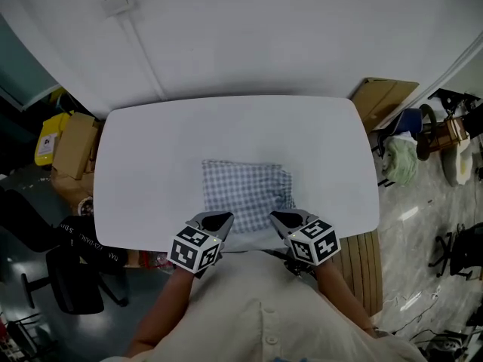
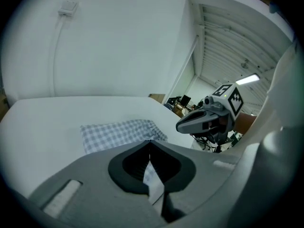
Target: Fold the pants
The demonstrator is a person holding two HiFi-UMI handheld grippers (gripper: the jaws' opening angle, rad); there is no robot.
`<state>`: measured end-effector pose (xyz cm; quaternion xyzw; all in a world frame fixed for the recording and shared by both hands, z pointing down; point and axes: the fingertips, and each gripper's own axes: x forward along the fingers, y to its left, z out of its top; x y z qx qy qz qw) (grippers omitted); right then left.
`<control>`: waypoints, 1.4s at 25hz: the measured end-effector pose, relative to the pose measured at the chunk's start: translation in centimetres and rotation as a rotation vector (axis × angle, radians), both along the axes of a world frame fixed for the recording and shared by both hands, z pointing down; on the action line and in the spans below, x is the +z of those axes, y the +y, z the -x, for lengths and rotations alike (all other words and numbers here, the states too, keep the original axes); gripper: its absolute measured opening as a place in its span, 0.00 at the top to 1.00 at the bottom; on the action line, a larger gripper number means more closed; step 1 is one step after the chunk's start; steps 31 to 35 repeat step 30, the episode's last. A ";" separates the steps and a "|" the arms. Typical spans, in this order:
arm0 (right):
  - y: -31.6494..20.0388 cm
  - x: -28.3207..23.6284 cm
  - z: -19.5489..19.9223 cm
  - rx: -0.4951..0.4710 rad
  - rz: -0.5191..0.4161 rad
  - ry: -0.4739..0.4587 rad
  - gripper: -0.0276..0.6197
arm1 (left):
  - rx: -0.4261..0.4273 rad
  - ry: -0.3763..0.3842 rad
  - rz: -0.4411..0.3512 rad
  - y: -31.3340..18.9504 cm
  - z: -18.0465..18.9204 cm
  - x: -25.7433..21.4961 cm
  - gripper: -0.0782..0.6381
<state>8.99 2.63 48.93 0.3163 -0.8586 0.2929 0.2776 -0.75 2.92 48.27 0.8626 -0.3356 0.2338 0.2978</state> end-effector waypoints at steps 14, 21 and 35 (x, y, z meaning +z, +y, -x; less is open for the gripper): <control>2.2 -0.7 3.2 0.104 -0.043 0.018 0.93 | 0.087 -0.017 -0.028 1.8 4.7 -0.8 0.88; 2.7 -1.3 4.7 0.095 -0.075 0.040 0.93 | 0.091 -0.019 -0.051 2.1 6.1 -1.1 0.88; 3.7 -2.1 4.1 0.115 -0.083 0.066 0.93 | 0.086 -0.001 -0.049 2.9 6.9 -1.5 0.88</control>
